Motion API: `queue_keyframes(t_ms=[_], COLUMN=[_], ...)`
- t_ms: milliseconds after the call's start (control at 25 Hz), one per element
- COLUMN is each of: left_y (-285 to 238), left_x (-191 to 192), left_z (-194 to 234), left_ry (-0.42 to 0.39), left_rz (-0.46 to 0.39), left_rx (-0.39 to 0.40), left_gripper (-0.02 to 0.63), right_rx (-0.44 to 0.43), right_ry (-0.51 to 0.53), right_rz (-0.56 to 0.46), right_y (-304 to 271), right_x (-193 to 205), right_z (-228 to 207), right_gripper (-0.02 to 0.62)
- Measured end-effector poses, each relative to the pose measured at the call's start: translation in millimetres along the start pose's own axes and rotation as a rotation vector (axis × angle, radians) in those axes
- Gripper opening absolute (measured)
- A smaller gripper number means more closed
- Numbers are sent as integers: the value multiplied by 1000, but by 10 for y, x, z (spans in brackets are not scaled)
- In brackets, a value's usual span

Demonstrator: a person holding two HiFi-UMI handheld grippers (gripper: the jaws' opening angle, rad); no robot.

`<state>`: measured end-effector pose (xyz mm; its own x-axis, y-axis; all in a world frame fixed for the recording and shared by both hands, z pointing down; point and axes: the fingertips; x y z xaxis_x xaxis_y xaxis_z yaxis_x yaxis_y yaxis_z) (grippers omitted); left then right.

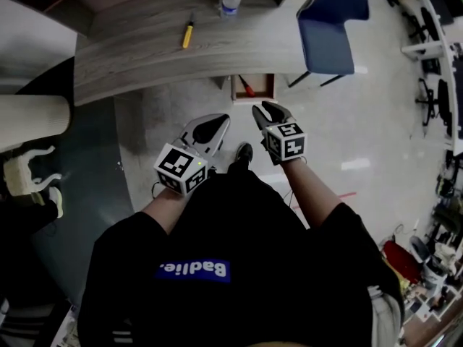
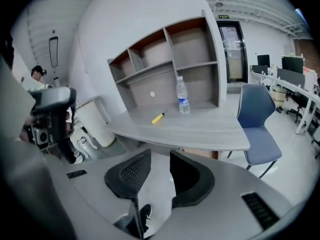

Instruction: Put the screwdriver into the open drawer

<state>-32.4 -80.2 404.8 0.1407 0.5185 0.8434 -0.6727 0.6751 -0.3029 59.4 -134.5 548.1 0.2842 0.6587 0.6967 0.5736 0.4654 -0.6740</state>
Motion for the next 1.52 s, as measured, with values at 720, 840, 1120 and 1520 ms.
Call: queue_keyframes(t_ms=[720,840,1120,1520], left_y=[141,162,194,234], left_x=[-658,-662,-651,-638], left_z=[-823,-891,-983,-992], left_ry=[-109,-120,-125,-127], left_rz=[-73,-71,-54,-54], left_rx=[127,137,158,150], left_gripper=[2,2,2,2], right_rx=[-194,-207,-258,-279], right_ry=[-19,-19,-42,15], right_rz=[-364,-407,-460,-451], right_y=[1544,1688,1853,1858], right_x=[-988,-1064,-1222,-1165], right_z=[736,801,938,1052], right_gripper=[29,29,29,29])
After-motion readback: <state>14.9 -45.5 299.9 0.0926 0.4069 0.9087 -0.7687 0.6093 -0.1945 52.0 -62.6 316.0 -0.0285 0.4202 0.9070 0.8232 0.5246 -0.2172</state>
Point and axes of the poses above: the fingertips, and each gripper's own axes: y backward along the fingers, z to its left, x out of its underside, and after that the axes turned 3 degrees about z, right-handed
